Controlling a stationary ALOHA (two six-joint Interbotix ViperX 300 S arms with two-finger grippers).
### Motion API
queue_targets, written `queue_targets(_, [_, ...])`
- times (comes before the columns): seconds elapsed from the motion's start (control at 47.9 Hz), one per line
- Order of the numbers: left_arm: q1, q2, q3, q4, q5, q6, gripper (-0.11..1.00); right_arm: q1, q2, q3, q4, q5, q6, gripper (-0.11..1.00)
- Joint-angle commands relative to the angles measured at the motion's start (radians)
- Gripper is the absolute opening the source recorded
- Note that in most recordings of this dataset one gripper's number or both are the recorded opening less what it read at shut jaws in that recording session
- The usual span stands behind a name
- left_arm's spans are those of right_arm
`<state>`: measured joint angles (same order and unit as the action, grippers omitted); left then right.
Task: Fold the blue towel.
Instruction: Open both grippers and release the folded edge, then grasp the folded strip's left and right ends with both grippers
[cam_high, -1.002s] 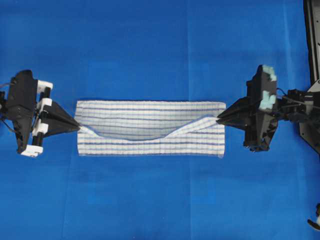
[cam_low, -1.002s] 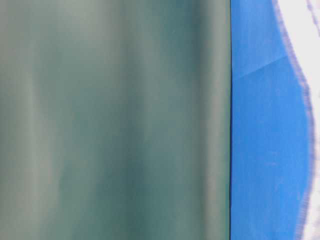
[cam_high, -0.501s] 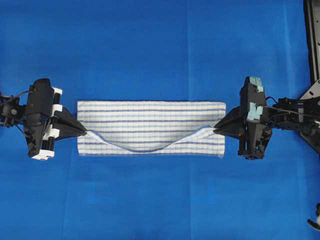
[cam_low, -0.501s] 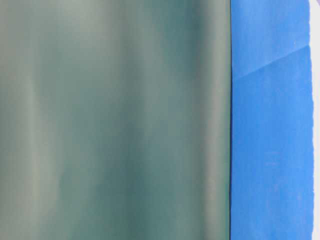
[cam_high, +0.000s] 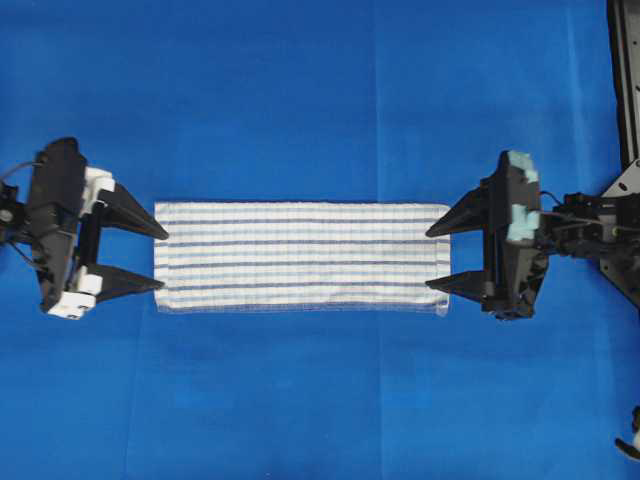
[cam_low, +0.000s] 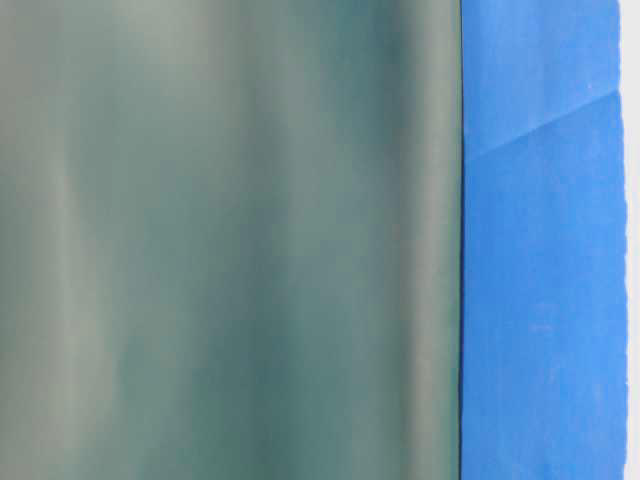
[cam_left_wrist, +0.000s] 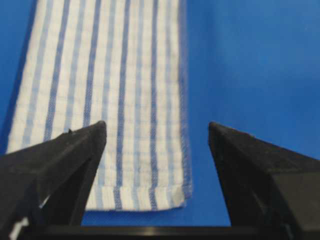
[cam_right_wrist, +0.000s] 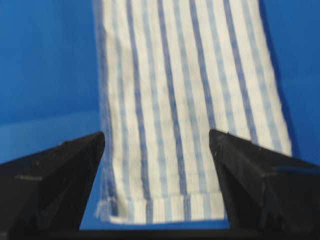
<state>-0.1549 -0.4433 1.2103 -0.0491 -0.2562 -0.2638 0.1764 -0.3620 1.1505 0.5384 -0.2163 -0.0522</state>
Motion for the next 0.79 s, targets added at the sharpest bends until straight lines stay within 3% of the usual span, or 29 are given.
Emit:
queue_targets(0.0, [0.021, -0.064, -0.017, 0.005, 0.025, 0.006, 0.71, -0.017, -0.048, -0.008, -0.003, 0.003, -0.02, 0.88])
queue_targets(0.125, [0.055, -0.146, -0.017, 0.005, 0.052, 0.029, 0.64, -0.066, -0.091, -0.006, -0.003, 0.012, -0.064, 0.88])
queue_targets(0.313, [0.118, -0.193, -0.006, 0.005, 0.06, 0.077, 0.64, -0.147, -0.1, -0.006, -0.003, 0.023, -0.126, 0.88])
queue_targets(0.543, [0.156, -0.146, -0.017, 0.005, 0.081, 0.137, 0.65, -0.198, -0.083, -0.012, -0.003, 0.031, -0.144, 0.88])
queue_targets(0.772, [0.184, -0.011, -0.035, 0.005, 0.054, 0.143, 0.65, -0.206, -0.018, -0.005, -0.002, -0.005, -0.144, 0.87])
